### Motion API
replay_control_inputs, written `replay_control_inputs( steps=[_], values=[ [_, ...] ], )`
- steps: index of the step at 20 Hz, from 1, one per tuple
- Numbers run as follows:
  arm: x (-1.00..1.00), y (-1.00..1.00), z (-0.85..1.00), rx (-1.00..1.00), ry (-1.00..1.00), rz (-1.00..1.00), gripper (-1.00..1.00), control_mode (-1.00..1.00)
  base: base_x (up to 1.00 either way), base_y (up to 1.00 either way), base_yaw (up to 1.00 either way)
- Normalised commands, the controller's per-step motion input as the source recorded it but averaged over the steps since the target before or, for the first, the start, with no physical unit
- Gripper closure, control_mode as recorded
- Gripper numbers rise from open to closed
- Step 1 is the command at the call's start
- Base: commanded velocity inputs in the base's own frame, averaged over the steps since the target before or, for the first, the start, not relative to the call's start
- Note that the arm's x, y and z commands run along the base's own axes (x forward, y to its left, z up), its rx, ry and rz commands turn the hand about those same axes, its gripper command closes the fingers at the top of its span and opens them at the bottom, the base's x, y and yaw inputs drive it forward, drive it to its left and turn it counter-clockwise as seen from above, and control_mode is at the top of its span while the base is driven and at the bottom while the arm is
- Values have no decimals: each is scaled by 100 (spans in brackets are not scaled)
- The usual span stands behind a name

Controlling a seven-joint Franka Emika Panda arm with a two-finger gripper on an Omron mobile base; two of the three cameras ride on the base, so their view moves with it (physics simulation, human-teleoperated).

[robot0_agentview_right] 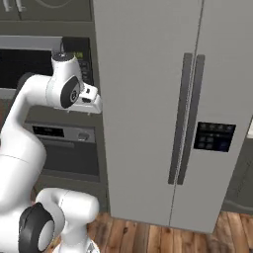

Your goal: Navigate to the toaster oven.

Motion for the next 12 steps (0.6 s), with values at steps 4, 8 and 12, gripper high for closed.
replay_control_inputs(
  steps=[4,8,12],
  values=[
    [0,0,0,0,0,0,-100,100,0,-100,0],
    [0,0,0,0,0,0,-100,100,0,-100,0],
    [0,0,0,0,0,0,-100,100,18,-100,19]
  ],
)
